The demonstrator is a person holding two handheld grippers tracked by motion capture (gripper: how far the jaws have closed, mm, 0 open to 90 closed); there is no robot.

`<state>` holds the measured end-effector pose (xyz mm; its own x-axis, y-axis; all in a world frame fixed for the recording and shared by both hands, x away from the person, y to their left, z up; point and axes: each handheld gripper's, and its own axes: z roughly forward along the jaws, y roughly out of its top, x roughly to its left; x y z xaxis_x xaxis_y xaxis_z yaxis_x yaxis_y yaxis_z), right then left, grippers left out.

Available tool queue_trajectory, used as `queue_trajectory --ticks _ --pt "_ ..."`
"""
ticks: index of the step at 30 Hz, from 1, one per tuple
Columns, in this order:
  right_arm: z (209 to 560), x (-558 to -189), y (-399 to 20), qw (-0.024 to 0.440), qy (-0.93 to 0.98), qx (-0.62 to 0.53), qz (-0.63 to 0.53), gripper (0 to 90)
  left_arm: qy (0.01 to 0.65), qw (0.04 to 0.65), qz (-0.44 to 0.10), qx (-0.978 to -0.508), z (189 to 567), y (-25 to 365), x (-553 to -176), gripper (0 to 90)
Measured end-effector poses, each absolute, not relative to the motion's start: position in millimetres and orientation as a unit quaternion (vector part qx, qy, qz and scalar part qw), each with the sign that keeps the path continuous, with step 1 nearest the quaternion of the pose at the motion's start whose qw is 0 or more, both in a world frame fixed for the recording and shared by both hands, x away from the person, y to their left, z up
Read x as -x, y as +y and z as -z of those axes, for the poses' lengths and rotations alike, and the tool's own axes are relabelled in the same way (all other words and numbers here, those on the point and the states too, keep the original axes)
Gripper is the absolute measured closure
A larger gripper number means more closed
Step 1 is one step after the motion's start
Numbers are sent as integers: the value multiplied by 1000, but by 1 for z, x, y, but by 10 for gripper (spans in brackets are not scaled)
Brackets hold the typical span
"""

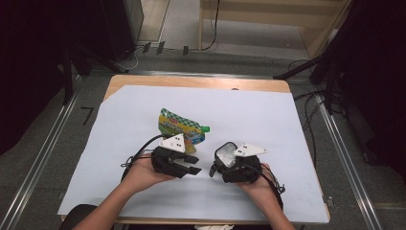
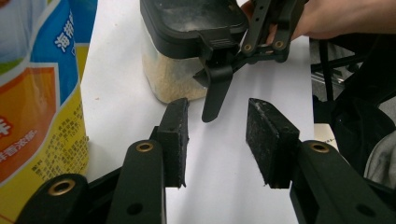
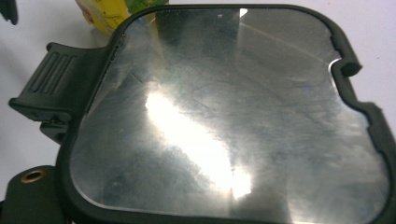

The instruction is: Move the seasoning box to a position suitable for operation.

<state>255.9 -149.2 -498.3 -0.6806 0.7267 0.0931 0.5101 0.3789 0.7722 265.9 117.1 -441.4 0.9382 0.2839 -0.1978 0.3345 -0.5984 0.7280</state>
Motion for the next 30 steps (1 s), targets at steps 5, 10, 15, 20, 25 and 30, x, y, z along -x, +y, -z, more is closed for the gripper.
queue_trajectory --ticks 5,10,15,20,25,30 --pt "495 -256 -154 111 822 -382 -409 106 168 414 32 -894 440 114 -265 655" --pt "481 -242 -168 115 823 -376 -409 140 184 407 35 -894 442 109 -270 764" --pt "477 -229 -183 110 827 -374 -404 246 176 397 26 -900 441 95 -268 859" --pt "470 -216 -205 127 821 -379 -408 573 177 394 18 -902 448 84 -273 900" --pt "468 -219 -199 134 813 -389 -412 768 179 396 14 -901 451 80 -271 900" --pt "471 -220 -201 137 808 -399 -411 879 184 397 10 -899 455 78 -272 900"
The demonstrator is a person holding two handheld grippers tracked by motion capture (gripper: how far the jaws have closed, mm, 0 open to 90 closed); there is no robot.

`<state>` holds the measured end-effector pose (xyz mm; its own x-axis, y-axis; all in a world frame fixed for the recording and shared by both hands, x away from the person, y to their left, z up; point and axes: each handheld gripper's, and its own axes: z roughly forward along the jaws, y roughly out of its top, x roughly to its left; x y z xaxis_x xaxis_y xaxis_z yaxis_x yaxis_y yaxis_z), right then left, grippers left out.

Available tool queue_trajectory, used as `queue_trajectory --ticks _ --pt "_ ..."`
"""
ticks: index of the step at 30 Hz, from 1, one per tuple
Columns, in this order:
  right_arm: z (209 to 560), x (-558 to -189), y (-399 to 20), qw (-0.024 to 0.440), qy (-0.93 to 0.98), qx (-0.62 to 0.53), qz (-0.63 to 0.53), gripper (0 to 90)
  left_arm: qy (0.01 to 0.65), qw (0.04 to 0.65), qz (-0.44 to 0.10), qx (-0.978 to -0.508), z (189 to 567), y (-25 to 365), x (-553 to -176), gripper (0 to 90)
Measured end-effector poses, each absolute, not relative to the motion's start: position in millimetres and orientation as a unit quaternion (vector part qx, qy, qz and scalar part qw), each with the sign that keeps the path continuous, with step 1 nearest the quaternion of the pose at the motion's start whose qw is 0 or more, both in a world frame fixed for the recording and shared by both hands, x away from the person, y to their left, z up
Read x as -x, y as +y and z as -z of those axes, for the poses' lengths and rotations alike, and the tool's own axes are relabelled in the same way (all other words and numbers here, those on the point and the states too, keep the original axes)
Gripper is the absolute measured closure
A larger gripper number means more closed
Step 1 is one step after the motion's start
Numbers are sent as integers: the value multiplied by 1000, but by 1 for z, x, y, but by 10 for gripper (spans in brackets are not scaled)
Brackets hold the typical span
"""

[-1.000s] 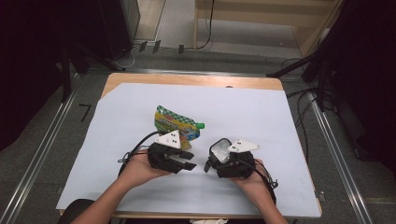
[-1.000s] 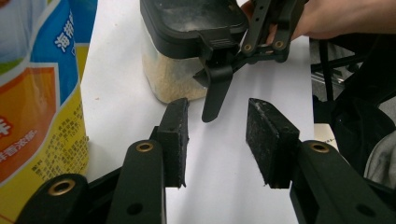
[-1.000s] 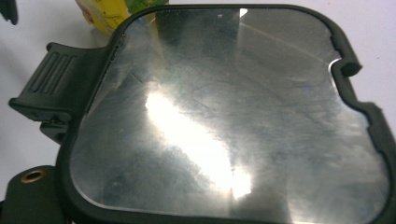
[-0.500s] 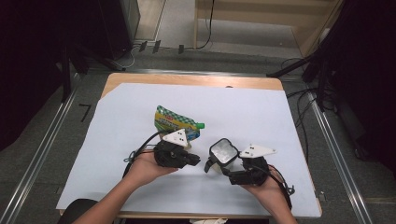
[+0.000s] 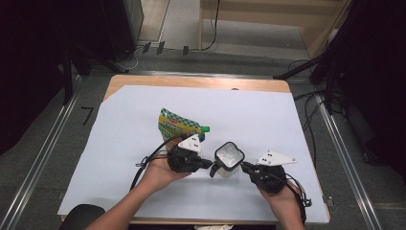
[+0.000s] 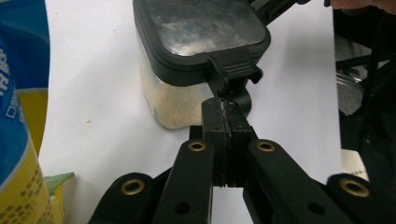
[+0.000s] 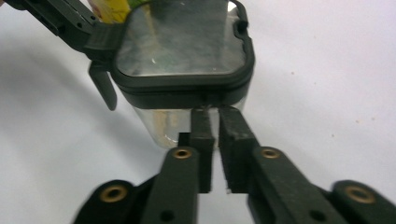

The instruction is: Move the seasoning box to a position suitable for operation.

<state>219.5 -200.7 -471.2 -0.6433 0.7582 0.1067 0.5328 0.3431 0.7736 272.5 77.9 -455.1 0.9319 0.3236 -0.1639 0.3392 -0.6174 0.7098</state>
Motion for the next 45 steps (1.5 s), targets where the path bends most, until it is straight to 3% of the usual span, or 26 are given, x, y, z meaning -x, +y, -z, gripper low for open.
queue_trajectory --ticks 30,36,41,45 --pt "478 -239 -197 133 793 -433 -408 900 173 408 25 -896 475 42 -259 900" --pt "480 -247 -196 127 791 -432 -413 900 171 424 54 -888 473 46 -263 900" --pt "473 -241 -199 126 785 -440 -417 900 178 420 63 -888 466 55 -263 833" --pt "467 -232 -199 113 781 -447 -421 900 178 424 78 -885 460 65 -264 703"
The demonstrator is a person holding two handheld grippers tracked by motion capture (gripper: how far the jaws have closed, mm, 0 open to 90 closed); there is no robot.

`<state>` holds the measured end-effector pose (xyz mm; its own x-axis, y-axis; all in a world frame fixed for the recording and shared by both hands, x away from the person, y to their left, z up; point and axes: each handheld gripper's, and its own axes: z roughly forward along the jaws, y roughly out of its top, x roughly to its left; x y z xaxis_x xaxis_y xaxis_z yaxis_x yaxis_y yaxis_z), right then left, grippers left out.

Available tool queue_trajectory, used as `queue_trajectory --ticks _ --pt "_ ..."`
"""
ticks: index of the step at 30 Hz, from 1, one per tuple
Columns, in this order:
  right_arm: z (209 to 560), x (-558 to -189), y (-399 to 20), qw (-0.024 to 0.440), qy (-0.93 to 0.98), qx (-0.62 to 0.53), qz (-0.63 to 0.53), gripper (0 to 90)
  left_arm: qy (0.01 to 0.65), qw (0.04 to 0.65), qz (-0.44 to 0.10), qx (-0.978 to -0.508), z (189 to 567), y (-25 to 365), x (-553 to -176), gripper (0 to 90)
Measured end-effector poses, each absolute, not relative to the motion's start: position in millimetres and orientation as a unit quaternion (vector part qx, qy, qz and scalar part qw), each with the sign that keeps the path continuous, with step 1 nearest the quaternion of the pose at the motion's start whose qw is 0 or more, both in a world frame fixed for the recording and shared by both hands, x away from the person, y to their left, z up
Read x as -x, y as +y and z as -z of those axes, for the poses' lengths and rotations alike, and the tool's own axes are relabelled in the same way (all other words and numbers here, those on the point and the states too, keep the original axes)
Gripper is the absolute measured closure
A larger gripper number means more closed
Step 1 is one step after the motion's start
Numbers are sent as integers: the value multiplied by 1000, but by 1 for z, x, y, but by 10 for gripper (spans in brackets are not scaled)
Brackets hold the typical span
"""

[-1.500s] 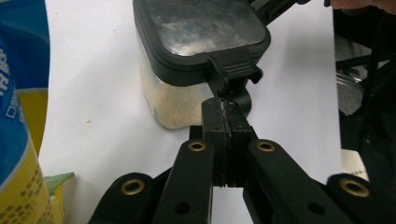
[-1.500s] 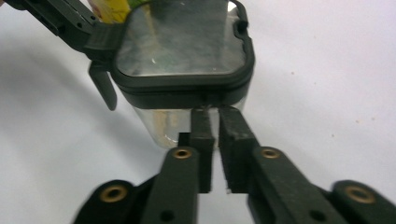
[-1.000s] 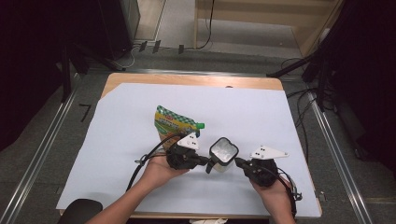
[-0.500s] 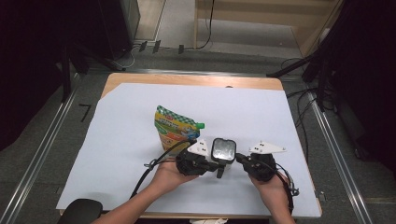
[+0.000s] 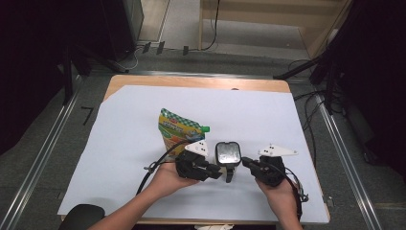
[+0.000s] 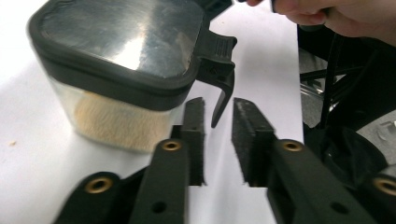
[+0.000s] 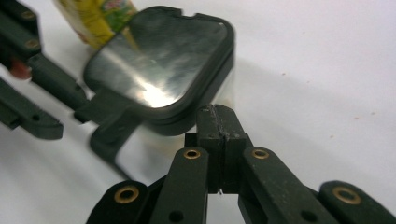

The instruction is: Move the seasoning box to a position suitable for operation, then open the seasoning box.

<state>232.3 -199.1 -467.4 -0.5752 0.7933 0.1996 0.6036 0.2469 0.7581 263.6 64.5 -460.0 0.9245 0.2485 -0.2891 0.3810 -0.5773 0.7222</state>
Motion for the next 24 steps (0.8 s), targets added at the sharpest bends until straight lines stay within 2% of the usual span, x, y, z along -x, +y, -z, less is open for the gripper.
queue_trajectory --ticks 1,2,4,7,13,24 --pt "465 -226 -198 121 784 -443 -418 900 175 422 80 -886 459 67 -263 628" --pt "465 -226 -198 121 784 -443 -418 900 174 421 82 -887 458 68 -263 628" --pt "462 -221 -199 122 782 -442 -421 900 167 409 85 -893 458 72 -263 542" --pt "457 -212 -199 118 781 -438 -429 900 166 397 92 -898 460 76 -263 479" --pt "452 -202 -187 109 793 -416 -431 900 162 409 85 -894 458 82 -265 445" --pt "451 -193 -171 87 802 -398 -437 900 169 409 87 -892 458 88 -269 436"
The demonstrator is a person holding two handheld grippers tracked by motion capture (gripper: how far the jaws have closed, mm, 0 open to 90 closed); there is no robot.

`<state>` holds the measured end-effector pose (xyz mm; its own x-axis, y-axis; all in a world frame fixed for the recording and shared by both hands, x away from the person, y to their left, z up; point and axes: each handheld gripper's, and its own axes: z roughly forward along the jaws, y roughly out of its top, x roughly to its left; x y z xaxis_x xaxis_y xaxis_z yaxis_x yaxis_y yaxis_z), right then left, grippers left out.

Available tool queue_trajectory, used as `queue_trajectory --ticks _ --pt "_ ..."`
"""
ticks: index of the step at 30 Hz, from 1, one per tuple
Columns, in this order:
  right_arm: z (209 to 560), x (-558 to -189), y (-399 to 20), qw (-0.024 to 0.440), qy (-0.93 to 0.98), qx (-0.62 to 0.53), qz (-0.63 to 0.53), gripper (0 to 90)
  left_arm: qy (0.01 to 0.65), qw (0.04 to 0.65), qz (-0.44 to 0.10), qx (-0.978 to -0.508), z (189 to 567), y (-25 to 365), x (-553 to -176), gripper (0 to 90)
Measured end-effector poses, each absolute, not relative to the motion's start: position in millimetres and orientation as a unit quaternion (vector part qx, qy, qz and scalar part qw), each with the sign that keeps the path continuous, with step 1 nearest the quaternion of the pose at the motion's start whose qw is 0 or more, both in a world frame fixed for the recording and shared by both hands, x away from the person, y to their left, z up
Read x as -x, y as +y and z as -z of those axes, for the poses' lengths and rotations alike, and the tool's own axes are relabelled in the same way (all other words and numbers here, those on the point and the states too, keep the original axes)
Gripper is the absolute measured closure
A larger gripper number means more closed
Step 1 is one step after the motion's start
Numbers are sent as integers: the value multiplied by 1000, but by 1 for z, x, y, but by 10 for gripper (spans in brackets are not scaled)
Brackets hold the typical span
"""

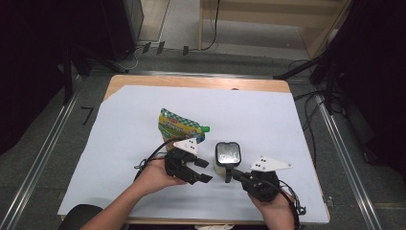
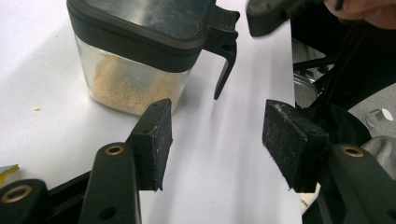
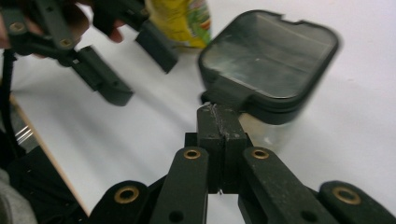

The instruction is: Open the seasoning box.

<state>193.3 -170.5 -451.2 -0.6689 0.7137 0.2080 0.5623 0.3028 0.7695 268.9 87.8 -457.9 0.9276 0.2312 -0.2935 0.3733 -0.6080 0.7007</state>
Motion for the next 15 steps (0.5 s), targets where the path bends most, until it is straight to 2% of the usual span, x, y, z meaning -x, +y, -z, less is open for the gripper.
queue_trajectory --ticks 15 --pt "468 -197 -144 87 817 -395 -411 900 183 406 86 -891 459 90 -272 415"
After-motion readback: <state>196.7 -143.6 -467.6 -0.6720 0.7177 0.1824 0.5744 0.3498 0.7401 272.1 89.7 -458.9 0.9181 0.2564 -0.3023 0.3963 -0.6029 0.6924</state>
